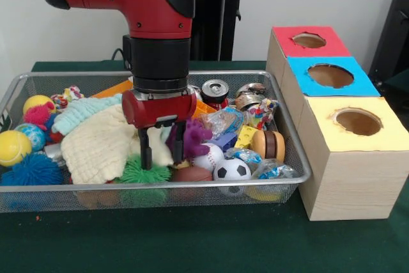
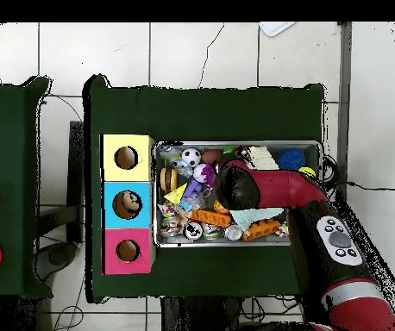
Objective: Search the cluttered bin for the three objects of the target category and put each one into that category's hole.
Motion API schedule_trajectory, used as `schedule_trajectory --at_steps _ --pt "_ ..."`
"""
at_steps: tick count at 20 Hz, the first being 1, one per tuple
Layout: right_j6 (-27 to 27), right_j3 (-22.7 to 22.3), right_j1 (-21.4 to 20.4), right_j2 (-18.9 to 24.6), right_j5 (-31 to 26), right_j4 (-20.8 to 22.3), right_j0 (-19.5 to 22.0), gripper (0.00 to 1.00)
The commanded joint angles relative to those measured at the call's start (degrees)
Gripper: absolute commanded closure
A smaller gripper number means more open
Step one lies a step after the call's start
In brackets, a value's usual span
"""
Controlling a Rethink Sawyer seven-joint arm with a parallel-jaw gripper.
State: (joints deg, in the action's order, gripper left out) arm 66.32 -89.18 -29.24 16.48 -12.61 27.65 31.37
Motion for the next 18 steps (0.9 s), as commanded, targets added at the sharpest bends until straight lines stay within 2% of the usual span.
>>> schedule_trajectory --at_steps 1,6,9,11,12,14,18 --pt "7.9 -5.8 2.5 7.0 6.5 1.3 1.6 0.0" --pt "10.4 -6.0 3.0 8.5 11.0 0.2 2.5 0.0" --pt "10.3 -5.7 2.7 7.6 10.0 -0.4 1.8 0.0" --pt "9.6 -5.1 2.9 4.6 2.9 -2.6 -0.3 0.0" --pt "8.8 -3.6 3.4 1.6 -6.7 -5.1 -2.7 0.0" --pt "6.9 -0.1 4.4 -3.9 -17.6 -5.4 -7.4 0.0" --pt "7.2 5.5 8.4 -10.0 -29.8 -5.4 -12.3 0.0"
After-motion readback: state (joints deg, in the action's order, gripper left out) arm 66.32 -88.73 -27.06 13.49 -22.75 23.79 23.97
